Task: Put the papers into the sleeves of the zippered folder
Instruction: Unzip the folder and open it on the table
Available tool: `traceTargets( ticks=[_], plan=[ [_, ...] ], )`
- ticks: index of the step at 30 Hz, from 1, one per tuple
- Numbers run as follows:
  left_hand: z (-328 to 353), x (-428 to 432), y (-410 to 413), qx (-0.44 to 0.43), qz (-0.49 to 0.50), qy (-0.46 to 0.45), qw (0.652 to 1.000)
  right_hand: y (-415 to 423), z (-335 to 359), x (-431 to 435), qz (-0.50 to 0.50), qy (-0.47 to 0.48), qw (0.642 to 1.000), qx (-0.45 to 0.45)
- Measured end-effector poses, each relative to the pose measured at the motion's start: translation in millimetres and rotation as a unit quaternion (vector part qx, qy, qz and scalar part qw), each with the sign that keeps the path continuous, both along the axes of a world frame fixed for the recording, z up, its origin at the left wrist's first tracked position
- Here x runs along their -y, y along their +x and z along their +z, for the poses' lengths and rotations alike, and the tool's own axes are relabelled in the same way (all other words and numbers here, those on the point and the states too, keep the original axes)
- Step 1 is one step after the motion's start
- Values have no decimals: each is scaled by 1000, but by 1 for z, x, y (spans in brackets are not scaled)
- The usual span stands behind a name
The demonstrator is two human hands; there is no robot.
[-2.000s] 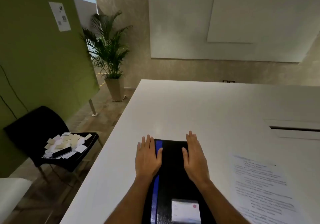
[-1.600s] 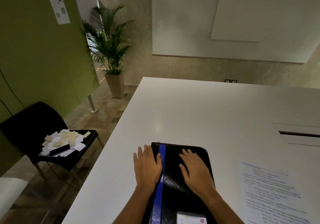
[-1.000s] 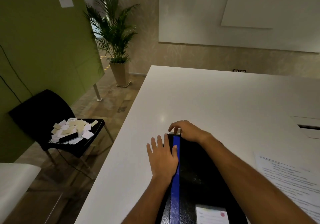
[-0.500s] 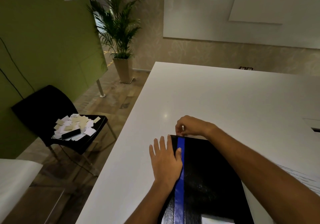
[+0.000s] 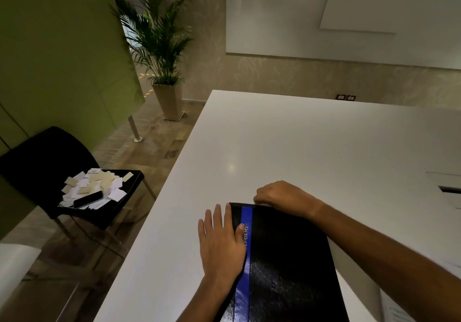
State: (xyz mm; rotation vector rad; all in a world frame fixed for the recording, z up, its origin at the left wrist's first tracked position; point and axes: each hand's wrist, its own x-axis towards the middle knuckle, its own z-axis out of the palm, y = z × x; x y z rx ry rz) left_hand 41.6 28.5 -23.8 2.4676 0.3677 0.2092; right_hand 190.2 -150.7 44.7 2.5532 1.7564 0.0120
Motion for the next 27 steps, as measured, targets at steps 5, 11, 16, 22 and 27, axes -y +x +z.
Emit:
traceTargets(
  ticks=[5,11,16,22,27],
  plan=[
    [1,1,-2,9,4,12,1000,1,-9,39,-29,54,998,-6],
    [-4,5,-13,6,9,91,996,-3,-12,99,-106,73,992,-17],
    [7,19,-28,-44,12,220,974,-17,-14,133,-158,103,982,-4],
    [23,104,-20,-39,-123,228,965,-30,-16,131,-201,130,970,-39],
    [21,178,-19,-118,-106,210,965,-32,-17,134,-215,127,967,-43]
  ],
)
